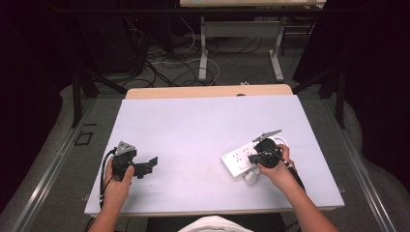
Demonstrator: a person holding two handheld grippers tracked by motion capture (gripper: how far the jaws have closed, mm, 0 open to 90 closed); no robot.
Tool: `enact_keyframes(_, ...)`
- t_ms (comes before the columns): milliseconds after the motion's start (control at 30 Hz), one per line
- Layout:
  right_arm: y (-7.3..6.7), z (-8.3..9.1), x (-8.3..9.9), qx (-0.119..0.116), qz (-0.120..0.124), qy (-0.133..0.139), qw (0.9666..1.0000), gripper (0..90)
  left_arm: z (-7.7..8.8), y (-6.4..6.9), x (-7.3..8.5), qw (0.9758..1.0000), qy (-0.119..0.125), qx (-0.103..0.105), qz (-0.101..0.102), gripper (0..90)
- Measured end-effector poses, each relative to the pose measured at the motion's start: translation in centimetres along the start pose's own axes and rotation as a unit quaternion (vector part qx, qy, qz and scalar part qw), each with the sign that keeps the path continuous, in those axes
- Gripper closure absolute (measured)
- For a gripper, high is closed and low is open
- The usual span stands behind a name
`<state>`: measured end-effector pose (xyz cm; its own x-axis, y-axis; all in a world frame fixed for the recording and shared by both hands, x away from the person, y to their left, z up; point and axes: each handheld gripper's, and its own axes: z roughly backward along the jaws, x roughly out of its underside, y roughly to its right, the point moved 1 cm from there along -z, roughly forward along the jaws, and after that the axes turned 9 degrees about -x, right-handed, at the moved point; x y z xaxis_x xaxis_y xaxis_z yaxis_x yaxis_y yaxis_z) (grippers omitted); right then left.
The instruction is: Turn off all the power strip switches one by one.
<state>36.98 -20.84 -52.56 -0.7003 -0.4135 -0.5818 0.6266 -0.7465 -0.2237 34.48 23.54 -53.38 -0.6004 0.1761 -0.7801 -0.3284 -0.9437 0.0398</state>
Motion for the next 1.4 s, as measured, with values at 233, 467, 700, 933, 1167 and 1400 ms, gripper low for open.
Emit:
enact_keyframes(233,0.01,0.00,0.04,0.001,0.000,0.002,1.0000,90.0,0.02,-0.01,0.00,1.0000,0.000,0.000,0.000,7.6)
enact_keyframes(467,0.02,-0.01,0.05,-0.001,0.000,0.003,1.0000,90.0,0.05,0.00,0.00,1.0000,-0.001,0.000,0.001,7.6)
enact_keyframes(700,-0.03,-0.08,0.16,-0.001,-0.005,0.003,1.0000,90.0,0.05,0.01,0.00,1.0000,-0.001,0.000,0.001,7.6)
enact_keyframes(933,-0.02,-0.22,0.23,-0.002,-0.004,0.001,1.0000,90.0,0.06,0.00,0.00,1.0000,-0.001,0.000,0.001,7.7)
enact_keyframes(1167,-0.02,-0.23,0.21,-0.001,-0.003,0.001,1.0000,90.0,0.07,-0.01,0.00,1.0000,0.000,0.000,0.002,7.7)
enact_keyframes(1400,-0.04,-0.25,0.17,-0.001,-0.003,0.001,1.0000,90.0,0.06,-0.01,0.00,1.0000,-0.001,0.000,0.002,7.7)
